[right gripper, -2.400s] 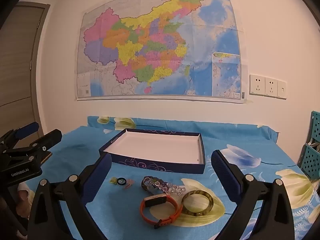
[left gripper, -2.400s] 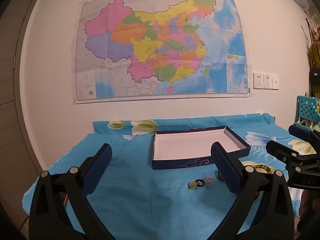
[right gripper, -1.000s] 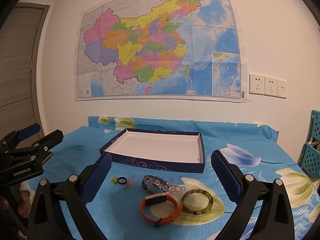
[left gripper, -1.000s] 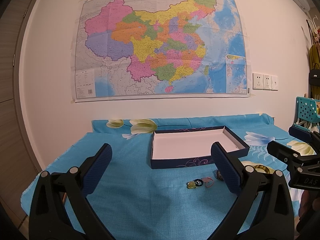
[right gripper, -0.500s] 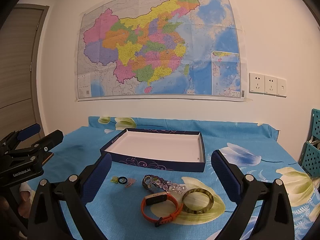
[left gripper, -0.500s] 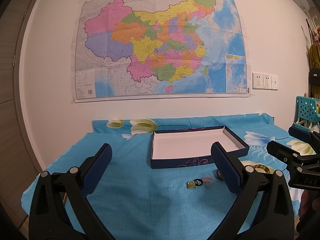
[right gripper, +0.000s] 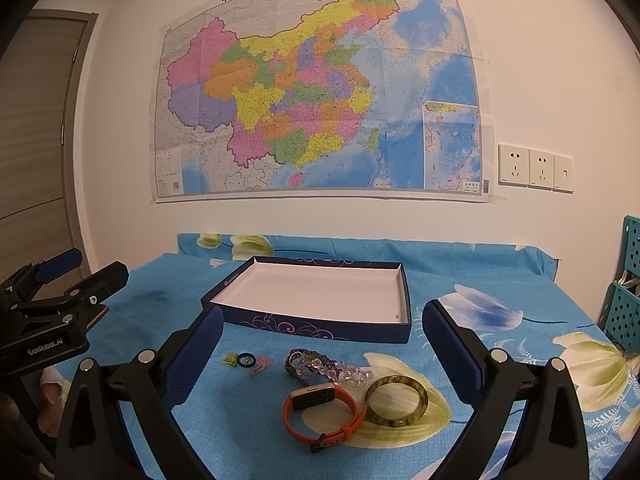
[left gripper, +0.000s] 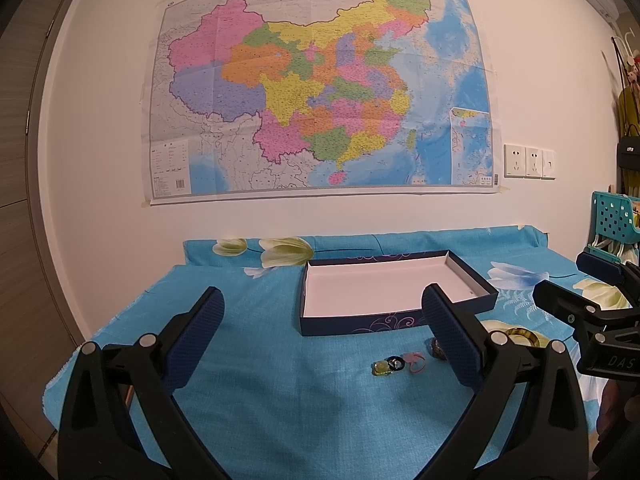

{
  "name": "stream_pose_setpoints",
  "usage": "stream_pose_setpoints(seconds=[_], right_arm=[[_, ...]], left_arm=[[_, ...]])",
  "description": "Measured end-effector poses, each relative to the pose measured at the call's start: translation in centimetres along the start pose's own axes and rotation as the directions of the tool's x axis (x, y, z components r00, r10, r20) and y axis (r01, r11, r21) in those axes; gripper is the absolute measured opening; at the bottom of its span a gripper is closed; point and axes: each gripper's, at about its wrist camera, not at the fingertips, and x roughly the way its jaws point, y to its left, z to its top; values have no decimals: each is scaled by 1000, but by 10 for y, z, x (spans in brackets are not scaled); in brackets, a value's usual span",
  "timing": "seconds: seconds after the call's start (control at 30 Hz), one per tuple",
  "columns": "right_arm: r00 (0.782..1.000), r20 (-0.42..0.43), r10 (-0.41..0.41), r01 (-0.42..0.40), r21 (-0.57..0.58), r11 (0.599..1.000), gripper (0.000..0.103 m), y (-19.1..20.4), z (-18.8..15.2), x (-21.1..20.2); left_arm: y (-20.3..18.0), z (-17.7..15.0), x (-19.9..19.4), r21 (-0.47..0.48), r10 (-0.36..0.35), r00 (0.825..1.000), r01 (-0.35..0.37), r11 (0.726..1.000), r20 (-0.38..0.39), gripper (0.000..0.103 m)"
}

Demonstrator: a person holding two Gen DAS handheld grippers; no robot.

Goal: Organize jewelry

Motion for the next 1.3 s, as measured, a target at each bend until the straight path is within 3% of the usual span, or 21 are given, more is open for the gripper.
stream_pose_setpoints(seconds=[1.3], right_arm=[[1000, -4, 2, -2, 1, 1000, 96, 5, -2, -2]], left_arm=[[-4, -4, -2, -2, -5, 1000, 5, 1000, -12, 97]])
